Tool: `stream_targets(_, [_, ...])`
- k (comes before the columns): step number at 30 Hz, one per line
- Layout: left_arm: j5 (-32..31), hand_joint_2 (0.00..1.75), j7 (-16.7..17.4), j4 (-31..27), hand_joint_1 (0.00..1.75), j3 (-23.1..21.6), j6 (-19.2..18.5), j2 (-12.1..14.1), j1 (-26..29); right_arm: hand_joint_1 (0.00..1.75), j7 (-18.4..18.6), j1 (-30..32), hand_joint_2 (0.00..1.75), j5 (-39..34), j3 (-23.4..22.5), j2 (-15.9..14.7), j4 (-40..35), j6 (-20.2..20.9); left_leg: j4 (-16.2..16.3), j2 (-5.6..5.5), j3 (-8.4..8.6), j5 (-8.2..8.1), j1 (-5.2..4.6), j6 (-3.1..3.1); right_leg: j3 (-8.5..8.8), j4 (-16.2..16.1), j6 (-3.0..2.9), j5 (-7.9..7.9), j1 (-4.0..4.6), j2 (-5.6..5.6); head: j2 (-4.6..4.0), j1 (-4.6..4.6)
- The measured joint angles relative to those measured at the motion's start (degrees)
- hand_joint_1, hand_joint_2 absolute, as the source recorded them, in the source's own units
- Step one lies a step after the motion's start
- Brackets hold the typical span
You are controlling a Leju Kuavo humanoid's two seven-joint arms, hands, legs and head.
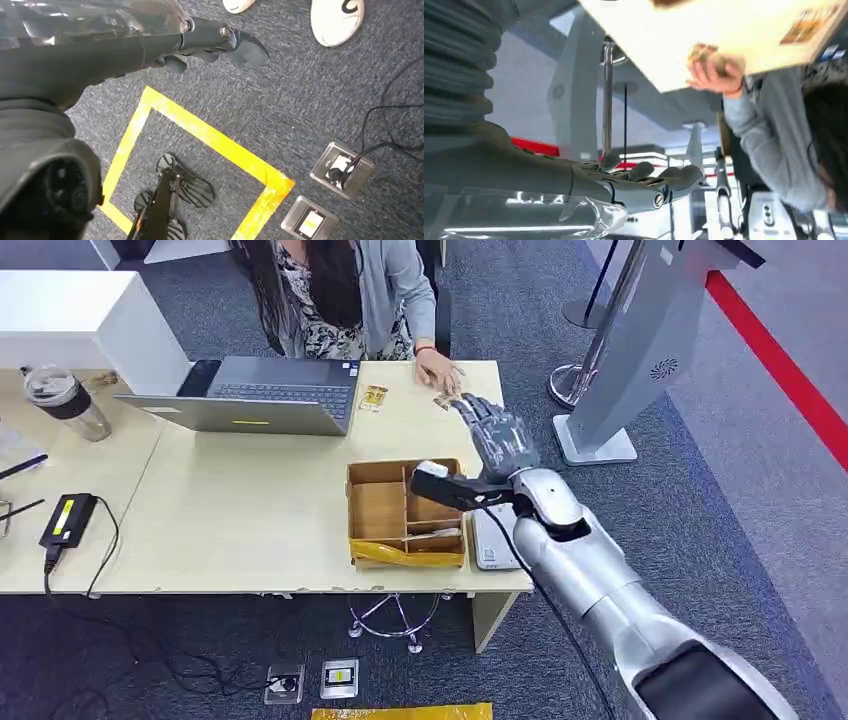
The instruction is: Pass the card to the sensor for recognition and then transmit it.
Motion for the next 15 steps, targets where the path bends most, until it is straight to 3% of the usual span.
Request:
stream_targets(7, [1.2, 0.0, 0.1, 0.0, 0.0, 0.0, 0.6, 0.0, 0.0, 0.0, -0.2, -2.2, 1.75, -1.5, -0.6, -2.4, -2.4, 4.3, 0.0, 0.0, 0.01, 0.0, 0.0, 0.0, -0.01, 0.0, 0.0, 0.0, 0.0, 0.01, 0.0, -0.02])
stream_targets(12, [2.4, 0.0, 0.5, 0.0, 0.0, 0.0, 1.4, 0.0, 0.1, 0.0, 5.3, 1.4, 1.75, -3.6, -0.6, -5.1, -11.8, 11.9, 0.0, 0.0, 0.0, -0.01, 0.0, 0.0, -0.02, 0.0, -0.01, 0.0, 0.0, 0.02, 0.0, -0.04])
stream_targets(15, [2.6, 0.0, 0.6, 0.0, 0.0, 0.0, 1.5, 0.0, 0.1, 0.0, 7.3, 3.4, 1.75, -3.9, -0.6, -6.5, -17.5, 13.9, 0.0, 0.01, 0.0, -0.01, 0.0, 0.0, -0.02, 0.0, -0.01, 0.0, 0.0, 0.02, 0.0, 0.0])
